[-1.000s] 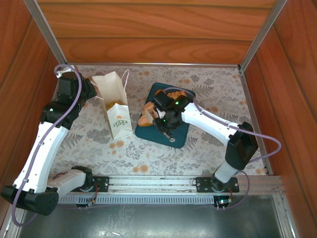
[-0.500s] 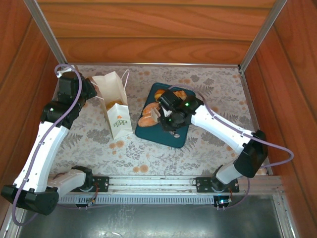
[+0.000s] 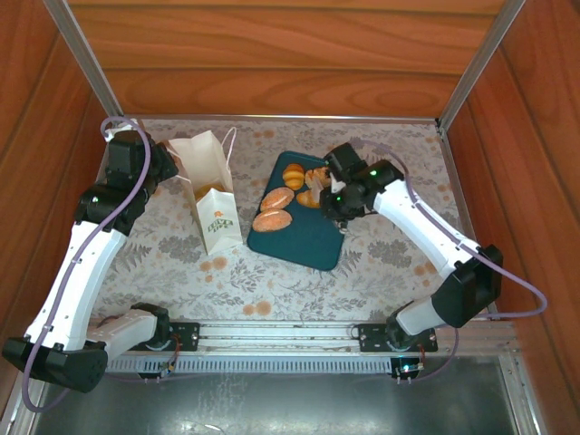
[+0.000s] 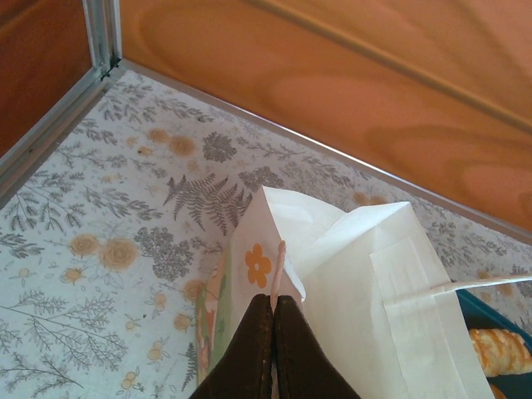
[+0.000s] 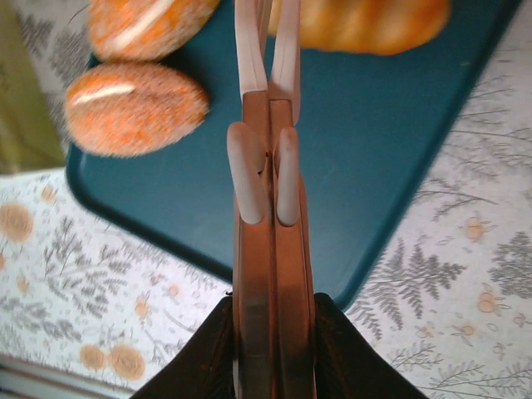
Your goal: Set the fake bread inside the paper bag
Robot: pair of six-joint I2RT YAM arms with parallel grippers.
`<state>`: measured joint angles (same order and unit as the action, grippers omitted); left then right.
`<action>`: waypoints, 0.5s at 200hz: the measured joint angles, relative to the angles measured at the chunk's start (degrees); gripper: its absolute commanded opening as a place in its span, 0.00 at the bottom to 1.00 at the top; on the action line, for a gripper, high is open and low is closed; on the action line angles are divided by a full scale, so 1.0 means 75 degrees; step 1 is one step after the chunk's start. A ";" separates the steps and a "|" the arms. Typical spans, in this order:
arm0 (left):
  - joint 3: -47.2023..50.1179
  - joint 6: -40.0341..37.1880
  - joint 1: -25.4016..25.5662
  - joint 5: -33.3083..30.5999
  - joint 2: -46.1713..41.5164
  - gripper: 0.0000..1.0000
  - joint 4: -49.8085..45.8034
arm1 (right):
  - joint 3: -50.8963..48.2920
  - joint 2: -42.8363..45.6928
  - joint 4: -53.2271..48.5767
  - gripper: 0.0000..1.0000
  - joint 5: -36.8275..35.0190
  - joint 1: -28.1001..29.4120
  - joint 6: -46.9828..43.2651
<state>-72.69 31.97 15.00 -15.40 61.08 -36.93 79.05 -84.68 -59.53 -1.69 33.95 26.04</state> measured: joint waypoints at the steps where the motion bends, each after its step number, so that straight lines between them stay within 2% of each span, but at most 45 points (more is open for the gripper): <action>1: 0.0000 0.0000 0.0000 0.0006 0.0000 0.00 0.0003 | 0.0000 0.0000 0.0000 0.29 0.0009 -0.0047 0.0003; 32: 0.0000 0.0003 0.0000 0.0041 0.0000 0.00 0.0023 | 0.0157 -0.0023 0.0017 0.32 0.0300 -0.0752 0.0157; 67: 0.0000 0.0006 0.0000 0.0099 0.0015 0.00 0.0105 | 0.0466 -0.0370 0.0233 0.36 0.0807 -0.1107 0.0557; 100: 0.0000 0.0009 0.0000 0.0125 0.0017 0.00 0.0143 | 0.0676 -0.0848 0.0455 0.44 0.1233 -0.1445 0.1037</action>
<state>-72.69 32.03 15.00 -14.46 61.21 -35.86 84.12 -91.05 -56.12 7.55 23.11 33.82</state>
